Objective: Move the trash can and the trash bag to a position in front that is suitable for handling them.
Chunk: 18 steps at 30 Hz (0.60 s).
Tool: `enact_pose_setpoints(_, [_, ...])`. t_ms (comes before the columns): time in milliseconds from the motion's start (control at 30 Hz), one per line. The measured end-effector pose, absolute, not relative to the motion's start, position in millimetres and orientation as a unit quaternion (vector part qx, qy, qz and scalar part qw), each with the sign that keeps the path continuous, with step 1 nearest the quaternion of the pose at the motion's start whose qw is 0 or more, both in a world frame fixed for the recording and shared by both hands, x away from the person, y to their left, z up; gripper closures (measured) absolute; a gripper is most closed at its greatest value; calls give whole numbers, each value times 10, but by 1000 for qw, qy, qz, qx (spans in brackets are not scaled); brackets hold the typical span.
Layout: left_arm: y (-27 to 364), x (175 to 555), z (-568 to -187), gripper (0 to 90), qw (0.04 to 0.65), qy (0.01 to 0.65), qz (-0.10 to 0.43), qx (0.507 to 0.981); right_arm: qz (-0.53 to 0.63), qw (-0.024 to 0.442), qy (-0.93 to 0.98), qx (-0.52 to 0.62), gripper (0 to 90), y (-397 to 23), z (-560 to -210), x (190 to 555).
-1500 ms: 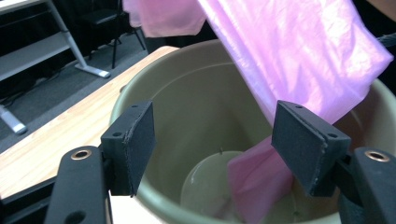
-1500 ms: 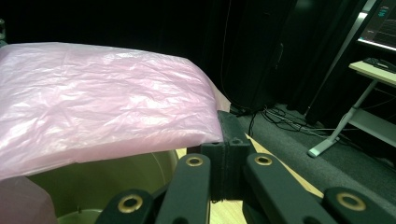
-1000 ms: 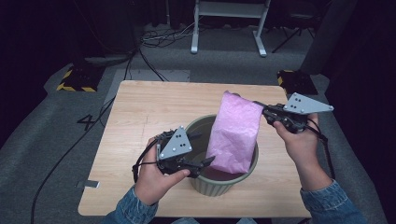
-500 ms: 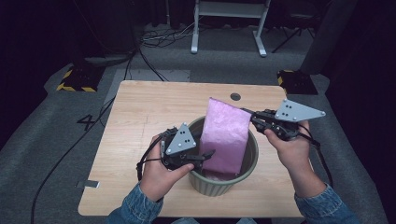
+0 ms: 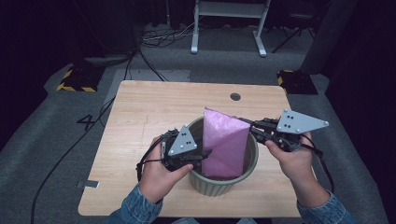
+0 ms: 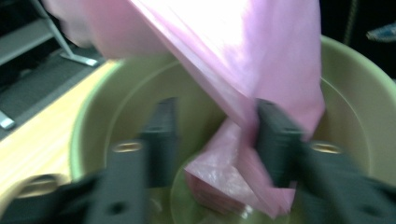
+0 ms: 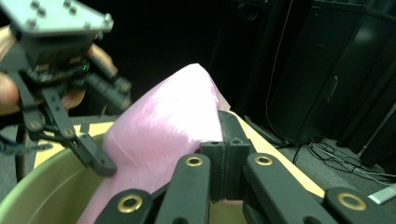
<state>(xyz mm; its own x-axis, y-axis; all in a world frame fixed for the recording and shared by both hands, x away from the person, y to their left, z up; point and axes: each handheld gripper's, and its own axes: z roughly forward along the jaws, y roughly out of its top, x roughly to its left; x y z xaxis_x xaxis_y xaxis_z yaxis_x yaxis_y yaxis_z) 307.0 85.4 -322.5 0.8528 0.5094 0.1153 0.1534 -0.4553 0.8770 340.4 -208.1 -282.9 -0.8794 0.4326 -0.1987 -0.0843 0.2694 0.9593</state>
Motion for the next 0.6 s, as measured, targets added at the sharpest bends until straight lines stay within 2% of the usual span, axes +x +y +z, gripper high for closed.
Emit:
enact_pose_setpoints(67, [878, 3052, -3197, 365, 497, 202, 180, 825, 588, 222, 770, 110, 900, -2072, -2849, 3381])
enact_pose_setpoints(133, [887, 3029, -3161, 307, 505, 198, 182, 820, 579, 228, 776, 105, 900, -2054, -2877, 3358])
enact_pose_setpoints(233, [885, 3027, -3131, 285, 513, 199, 176, 816, 574, 228, 781, 96, 900, -2020, -2914, 3332])
enact_pose_setpoints(400, [862, 3064, -3117, 307, 524, 202, 165, 810, 564, 231, 789, 78, 900, -1952, -2964, 3294])
enact_pose_setpoints(433, [858, 3067, -3116, 338, 524, 202, 165, 811, 564, 227, 790, 78, 900, -1943, -2973, 3293])
enact_pose_setpoints(467, [851, 3069, -3115, 410, 524, 196, 165, 812, 564, 225, 790, 77, 899, -1937, -2981, 3294])
enact_pose_setpoints(500, [845, 3065, -3116, 542, 523, 190, 169, 813, 565, 219, 792, 76, 887, -1926, -2993, 3293])
enact_pose_setpoints(533, [841, 3060, -3114, 613, 521, 182, 172, 816, 564, 218, 793, 75, 870, -1921, -2999, 3294])
enact_pose_setpoints(600, [841, 3040, -3106, 789, 517, 169, 177, 820, 566, 218, 791, 80, 778, -1925, -3002, 3297])
